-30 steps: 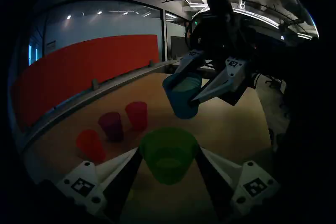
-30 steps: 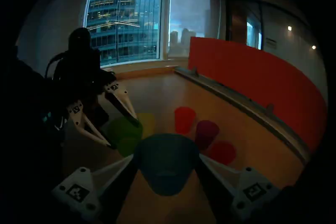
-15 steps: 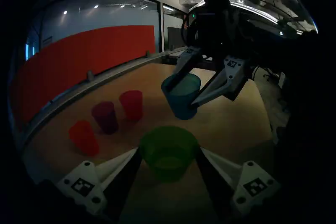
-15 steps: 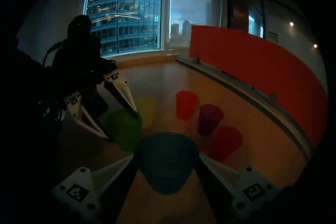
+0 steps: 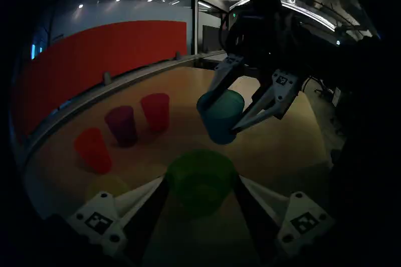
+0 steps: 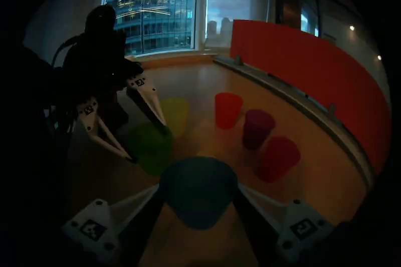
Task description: Pour water
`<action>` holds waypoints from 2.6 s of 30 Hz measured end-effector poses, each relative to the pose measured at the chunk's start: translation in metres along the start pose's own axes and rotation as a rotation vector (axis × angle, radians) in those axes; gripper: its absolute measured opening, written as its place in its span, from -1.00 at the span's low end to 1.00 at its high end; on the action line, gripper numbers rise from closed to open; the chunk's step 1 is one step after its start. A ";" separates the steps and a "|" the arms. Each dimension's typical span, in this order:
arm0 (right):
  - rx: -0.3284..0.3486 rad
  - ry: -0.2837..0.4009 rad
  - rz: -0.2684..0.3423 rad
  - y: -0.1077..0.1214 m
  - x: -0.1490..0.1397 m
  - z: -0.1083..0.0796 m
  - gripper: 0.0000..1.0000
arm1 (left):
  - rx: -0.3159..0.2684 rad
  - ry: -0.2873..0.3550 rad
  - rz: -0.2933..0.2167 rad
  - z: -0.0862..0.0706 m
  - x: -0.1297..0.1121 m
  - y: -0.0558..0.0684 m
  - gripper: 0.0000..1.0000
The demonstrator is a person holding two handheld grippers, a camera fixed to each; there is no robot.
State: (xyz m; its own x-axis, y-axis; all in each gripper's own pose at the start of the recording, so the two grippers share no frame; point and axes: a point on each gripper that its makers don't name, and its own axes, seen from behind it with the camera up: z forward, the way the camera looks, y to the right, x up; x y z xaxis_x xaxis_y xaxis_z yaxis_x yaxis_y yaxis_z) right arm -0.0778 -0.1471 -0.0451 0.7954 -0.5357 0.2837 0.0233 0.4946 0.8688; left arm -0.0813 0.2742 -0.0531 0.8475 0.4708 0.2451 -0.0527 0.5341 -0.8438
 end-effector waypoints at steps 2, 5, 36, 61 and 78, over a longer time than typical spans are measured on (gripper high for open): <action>0.001 -0.003 -0.001 0.000 -0.001 0.002 0.82 | 0.002 -0.001 -0.004 0.001 -0.002 -0.001 0.74; 0.003 -0.006 0.000 0.000 -0.003 0.005 0.82 | 0.004 -0.003 -0.009 0.002 -0.005 -0.002 0.74; 0.007 -0.028 -0.002 -0.006 -0.015 0.013 0.82 | 0.015 -0.009 -0.009 -0.001 -0.021 -0.002 1.00; 0.011 -0.015 0.024 -0.018 -0.028 0.028 0.82 | 0.057 -0.030 -0.039 -0.020 -0.044 -0.003 0.99; -0.008 -0.045 0.033 -0.021 -0.040 0.023 1.00 | 0.070 -0.034 0.001 -0.024 -0.037 -0.007 1.00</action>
State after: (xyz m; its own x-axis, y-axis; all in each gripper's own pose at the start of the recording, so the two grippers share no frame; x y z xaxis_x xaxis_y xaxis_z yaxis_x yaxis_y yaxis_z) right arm -0.1238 -0.1515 -0.0656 0.7679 -0.5490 0.3299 0.0026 0.5177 0.8556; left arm -0.1000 0.2360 -0.0679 0.8292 0.4942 0.2612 -0.0914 0.5809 -0.8088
